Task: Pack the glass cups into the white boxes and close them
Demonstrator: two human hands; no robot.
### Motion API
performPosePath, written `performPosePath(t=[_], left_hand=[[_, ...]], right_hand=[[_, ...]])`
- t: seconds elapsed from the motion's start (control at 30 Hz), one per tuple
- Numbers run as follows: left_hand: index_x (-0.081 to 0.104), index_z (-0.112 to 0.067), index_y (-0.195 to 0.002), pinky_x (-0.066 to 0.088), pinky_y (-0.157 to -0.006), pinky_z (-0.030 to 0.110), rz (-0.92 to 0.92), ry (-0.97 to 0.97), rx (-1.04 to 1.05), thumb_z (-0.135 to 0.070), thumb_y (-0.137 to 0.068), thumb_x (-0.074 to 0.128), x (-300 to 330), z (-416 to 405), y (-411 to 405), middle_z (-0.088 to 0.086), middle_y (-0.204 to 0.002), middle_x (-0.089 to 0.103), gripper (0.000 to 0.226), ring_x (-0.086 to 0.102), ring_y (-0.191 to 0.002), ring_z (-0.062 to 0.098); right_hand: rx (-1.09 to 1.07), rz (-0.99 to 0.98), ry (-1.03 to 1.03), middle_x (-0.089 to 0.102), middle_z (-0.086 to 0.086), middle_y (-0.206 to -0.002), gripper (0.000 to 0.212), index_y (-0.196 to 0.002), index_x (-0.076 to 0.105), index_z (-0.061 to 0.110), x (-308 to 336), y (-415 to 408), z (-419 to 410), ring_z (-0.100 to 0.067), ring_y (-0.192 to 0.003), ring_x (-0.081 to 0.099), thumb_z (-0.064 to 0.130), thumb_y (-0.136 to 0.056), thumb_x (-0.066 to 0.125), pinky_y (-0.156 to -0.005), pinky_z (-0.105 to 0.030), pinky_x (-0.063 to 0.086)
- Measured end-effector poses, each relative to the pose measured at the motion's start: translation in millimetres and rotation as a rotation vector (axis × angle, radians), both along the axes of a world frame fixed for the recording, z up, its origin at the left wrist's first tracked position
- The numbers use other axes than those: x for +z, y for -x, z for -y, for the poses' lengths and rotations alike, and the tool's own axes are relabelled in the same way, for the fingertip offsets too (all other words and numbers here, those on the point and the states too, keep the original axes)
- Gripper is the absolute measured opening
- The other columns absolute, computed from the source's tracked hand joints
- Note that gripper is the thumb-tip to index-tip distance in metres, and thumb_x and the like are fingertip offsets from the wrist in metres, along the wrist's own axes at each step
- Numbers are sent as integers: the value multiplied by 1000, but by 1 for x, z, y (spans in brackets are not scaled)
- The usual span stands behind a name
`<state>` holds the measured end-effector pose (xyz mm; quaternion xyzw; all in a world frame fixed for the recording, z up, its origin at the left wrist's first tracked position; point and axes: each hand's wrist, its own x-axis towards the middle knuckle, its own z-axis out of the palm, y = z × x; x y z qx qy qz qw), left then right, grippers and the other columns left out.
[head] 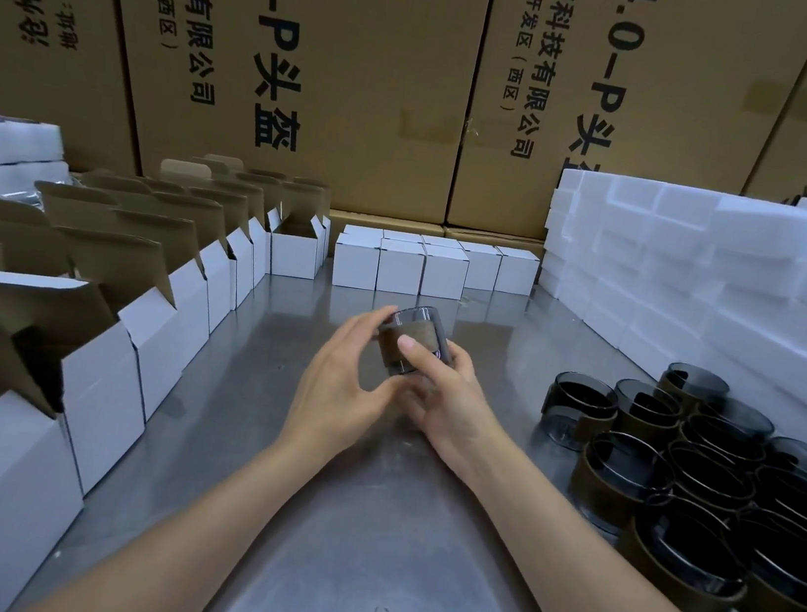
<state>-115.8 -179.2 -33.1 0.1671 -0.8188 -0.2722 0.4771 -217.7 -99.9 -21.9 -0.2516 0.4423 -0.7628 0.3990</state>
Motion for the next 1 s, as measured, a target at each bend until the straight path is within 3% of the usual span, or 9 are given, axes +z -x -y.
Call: performPosePath(t=[0.1,0.17,0.27,0.4,0.57,0.67,0.73,0.83,1.0], left_hand=[[51,-19,-130,42,-94,19,-44,-97,-2,-19,-76,79,2,1,0,-8,-125,60,61,57,-113,4],[50,-18,-131,42,-95,20,-61,-141,-10,-22,-77,79,3,1,0,-7,-127,60,61,55,-117,5],[49,-20,-132,45,-96,27,-55,-152,-14,-23,-79,78,3,1,0,-9,-128,58,61,51,-121,2],[36,-25,-143,32,-106,19,9,-145,-23,-28,-79,77,1,1,-1,-13,-144,44,77,38,-133,2],[35,-26,-145,35,-109,27,-10,-79,-24,-27,-76,80,1,0,-1,-11,-143,41,82,40,-132,7],[47,-24,-137,39,-99,17,-27,-1,11,-21,-77,79,2,1,0,-12,-126,50,68,50,-117,5],[53,-22,-130,40,-93,10,-47,-37,17,-18,-77,79,2,2,0,-14,-120,56,60,55,-109,2],[56,-15,-128,42,-100,19,-81,-253,-74,-20,-79,77,4,5,-1,-7,-124,62,53,58,-114,4],[54,-17,-124,42,-105,25,-112,-460,-226,-17,-87,68,6,5,-2,-7,-123,62,40,56,-118,4]], right_hand=[[162,104,-53,69,-9,-89,58,-112,62,14,7,3,-4,-19,-78,67,59,-75,64,-70,-30,56],[240,152,-88,70,-14,-100,68,-114,62,8,8,8,-7,-25,-87,69,67,-84,46,-81,-35,55],[299,129,-115,70,-15,-110,63,-118,59,6,9,10,-10,-24,-90,70,59,-91,39,-86,-33,52],[128,96,-41,69,-11,-106,43,-120,58,11,5,4,-5,-18,-84,66,36,-85,63,-75,-27,54],[-31,58,-3,68,-7,-109,61,-131,45,11,3,-1,-2,-17,-80,63,17,-79,75,-73,-27,51],[-37,25,-9,68,-2,-107,66,-133,44,10,4,-3,-3,-14,-82,65,19,-76,77,-70,-25,53],[23,14,-34,68,-2,-111,71,-131,47,13,5,-2,-4,-12,-90,69,34,-70,78,-73,-27,54],[171,62,-109,72,-2,-102,55,-115,61,18,9,2,-7,-16,-91,70,61,-82,56,-81,-34,50],[284,94,-121,71,-5,-109,51,-122,62,14,12,5,-12,-18,-92,70,51,-90,46,-86,-32,49]])
